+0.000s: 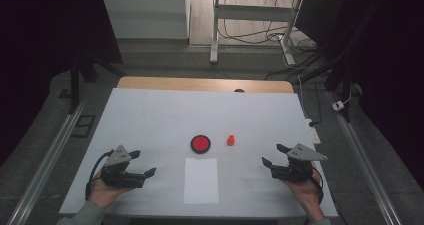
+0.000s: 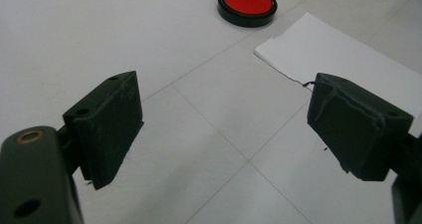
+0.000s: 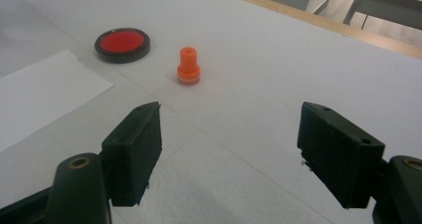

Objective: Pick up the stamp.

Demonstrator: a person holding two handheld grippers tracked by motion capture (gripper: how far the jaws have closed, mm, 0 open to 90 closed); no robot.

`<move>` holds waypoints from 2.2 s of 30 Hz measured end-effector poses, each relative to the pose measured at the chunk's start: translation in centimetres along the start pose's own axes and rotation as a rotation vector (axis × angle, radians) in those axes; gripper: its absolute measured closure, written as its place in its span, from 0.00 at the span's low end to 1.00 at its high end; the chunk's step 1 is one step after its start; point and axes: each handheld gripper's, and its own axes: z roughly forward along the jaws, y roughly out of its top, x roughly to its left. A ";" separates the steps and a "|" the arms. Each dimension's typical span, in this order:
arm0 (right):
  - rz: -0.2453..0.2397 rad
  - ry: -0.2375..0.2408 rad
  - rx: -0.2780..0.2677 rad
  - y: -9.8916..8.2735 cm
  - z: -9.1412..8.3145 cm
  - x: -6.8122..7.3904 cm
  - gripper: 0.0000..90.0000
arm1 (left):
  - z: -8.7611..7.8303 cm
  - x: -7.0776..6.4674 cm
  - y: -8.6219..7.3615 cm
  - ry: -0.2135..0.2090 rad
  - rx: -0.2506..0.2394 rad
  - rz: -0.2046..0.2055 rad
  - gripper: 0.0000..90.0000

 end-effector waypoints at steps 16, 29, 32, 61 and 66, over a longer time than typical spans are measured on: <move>-0.015 0.023 -0.004 2.4 2.1 0.8 0.29 | 0.3 0.1 0.1 0.005 0.011 0.002 0.16; -0.011 0.041 0.016 4.0 4.2 1.5 0.29 | 0.3 0.1 -0.1 0.007 0.019 -0.008 0.16; -0.017 0.043 0.018 4.3 4.7 1.6 0.29 | 0.3 0.1 -0.1 0.010 0.022 -0.012 0.16; -0.036 0.093 0.111 5.8 11.0 3.0 0.33 | 0.1 0.1 -0.1 0.014 0.007 -0.008 0.16; -0.038 0.088 0.126 6.0 12.4 2.9 0.36 | 0.2 0.2 -0.1 0.013 0.012 -0.009 0.16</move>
